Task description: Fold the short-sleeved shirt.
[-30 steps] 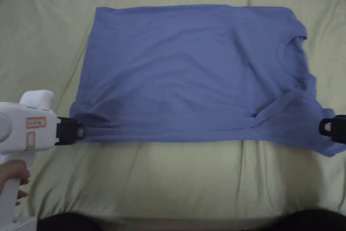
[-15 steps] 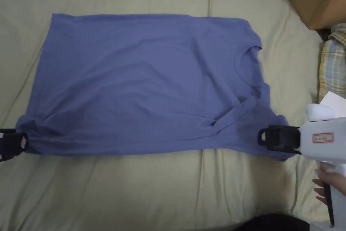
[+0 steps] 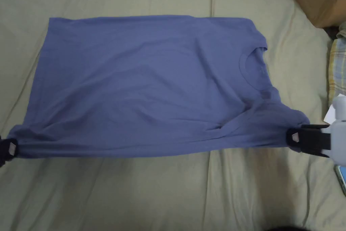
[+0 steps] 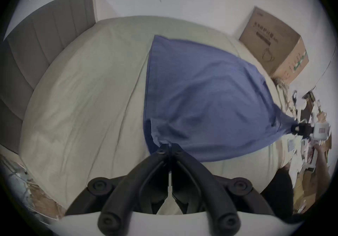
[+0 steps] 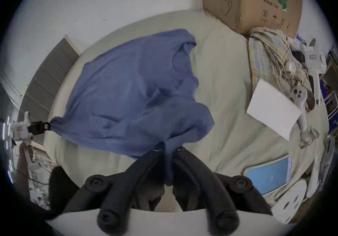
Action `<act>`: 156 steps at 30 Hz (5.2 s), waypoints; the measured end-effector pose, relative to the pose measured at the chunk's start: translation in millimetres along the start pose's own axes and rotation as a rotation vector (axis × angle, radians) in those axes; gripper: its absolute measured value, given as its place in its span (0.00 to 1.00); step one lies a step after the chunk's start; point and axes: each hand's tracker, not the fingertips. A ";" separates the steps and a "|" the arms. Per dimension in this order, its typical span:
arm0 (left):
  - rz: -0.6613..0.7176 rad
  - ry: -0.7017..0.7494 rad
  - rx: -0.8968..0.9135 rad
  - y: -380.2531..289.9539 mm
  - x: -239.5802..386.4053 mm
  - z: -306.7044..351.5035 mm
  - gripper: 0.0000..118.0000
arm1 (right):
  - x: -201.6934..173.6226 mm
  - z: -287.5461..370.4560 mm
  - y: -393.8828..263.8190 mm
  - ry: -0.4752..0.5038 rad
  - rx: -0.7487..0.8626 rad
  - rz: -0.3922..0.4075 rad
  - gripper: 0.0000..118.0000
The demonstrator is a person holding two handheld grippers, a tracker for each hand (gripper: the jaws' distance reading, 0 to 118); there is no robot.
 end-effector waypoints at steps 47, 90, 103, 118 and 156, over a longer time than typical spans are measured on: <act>-0.023 0.153 -0.088 80.2 -15.0 -128.1 0.99 | -13.9 -56.3 73.3 0.013 0.119 0.007 0.00; -0.097 0.063 -0.039 92.0 -14.2 -66.2 0.04 | 33.5 -47.8 105.8 -0.094 -0.081 0.072 0.04; -0.038 0.004 -0.186 -20.1 -23.7 -44.4 0.36 | 45.7 -47.3 4.3 -0.120 -0.185 0.034 0.44; -0.116 -0.035 0.095 49.5 13.5 3.2 0.03 | -38.7 -30.8 59.9 -0.092 0.100 0.091 0.01; -0.327 0.006 0.010 222.3 22.1 -172.8 0.04 | 23.3 -121.8 170.5 -0.020 0.093 -0.036 0.00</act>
